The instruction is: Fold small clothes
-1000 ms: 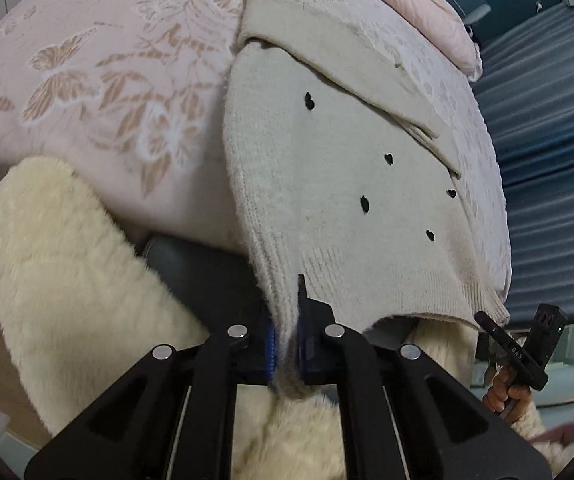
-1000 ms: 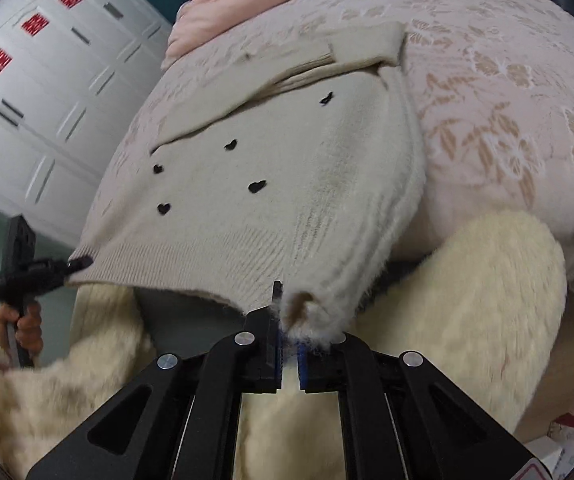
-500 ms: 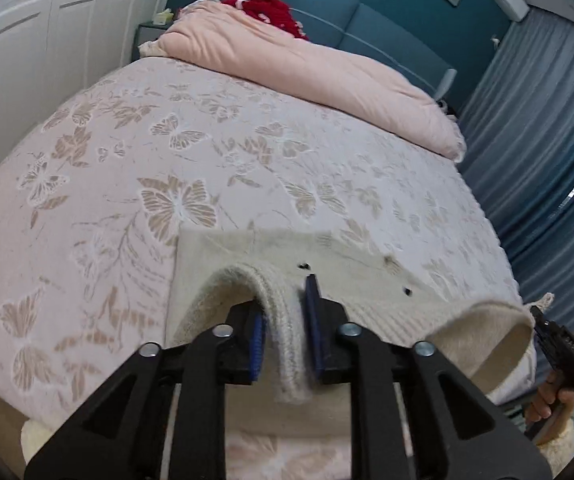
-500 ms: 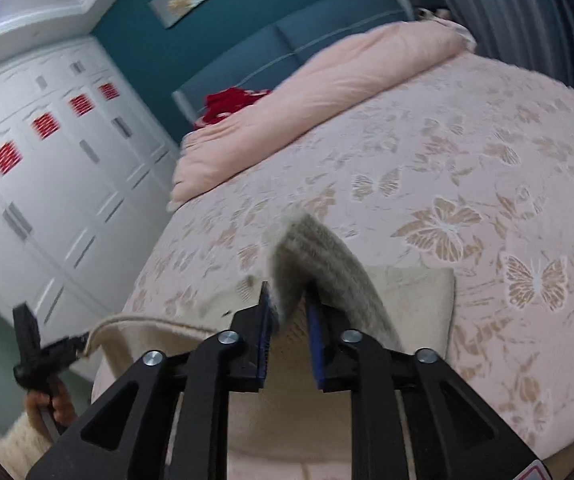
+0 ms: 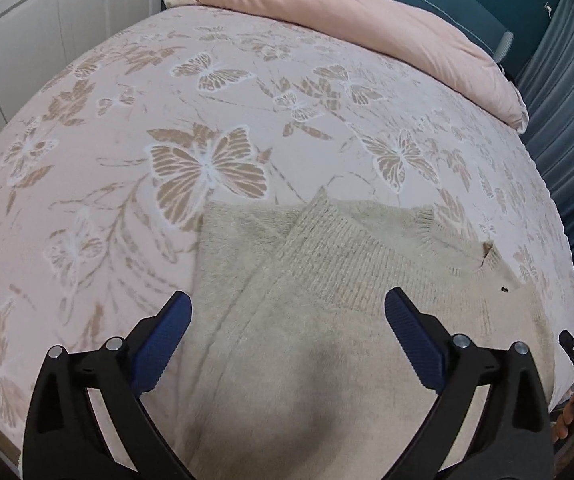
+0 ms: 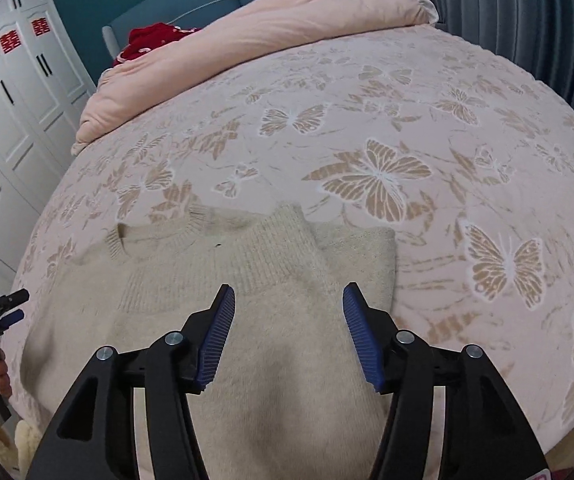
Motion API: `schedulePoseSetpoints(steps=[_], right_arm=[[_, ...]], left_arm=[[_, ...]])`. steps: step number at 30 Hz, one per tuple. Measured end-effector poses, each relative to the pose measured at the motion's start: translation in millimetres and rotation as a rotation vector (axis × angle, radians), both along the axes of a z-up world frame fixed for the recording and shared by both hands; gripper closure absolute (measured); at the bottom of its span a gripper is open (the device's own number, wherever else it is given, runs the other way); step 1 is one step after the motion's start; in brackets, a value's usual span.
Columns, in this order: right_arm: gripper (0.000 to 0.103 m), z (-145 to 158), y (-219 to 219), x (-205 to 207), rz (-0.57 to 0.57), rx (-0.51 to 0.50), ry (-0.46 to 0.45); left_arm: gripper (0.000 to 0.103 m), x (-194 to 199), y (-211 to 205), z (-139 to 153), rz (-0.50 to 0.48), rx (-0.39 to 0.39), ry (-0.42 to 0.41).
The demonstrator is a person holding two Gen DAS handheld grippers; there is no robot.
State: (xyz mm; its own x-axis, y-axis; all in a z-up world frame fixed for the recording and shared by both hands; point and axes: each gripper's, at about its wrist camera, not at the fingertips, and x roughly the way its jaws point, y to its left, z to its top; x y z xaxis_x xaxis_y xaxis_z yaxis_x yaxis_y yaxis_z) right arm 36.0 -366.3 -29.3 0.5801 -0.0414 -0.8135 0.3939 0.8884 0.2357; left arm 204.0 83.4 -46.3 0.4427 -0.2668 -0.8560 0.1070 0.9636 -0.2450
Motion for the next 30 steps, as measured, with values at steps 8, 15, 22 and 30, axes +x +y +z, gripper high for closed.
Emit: schedulePoseSetpoints(steps=[8,15,22,30], right_arm=[[0.049,-50,0,54,0.018,0.030,0.185],[0.094,43,16,24,0.090,0.069,-0.111],[0.094,7,-22,73,-0.015,0.065,-0.027],[0.072,-16,-11,59,-0.135,-0.043,0.044]], left_arm=[[0.069,37,-35,-44,-0.098,0.026,0.141],[0.094,19,-10,36,-0.077,-0.136,-0.034],[0.093,70,-33,17,-0.016,0.003,-0.008],[0.080,43,-42,-15,-0.003,0.175,-0.040]])
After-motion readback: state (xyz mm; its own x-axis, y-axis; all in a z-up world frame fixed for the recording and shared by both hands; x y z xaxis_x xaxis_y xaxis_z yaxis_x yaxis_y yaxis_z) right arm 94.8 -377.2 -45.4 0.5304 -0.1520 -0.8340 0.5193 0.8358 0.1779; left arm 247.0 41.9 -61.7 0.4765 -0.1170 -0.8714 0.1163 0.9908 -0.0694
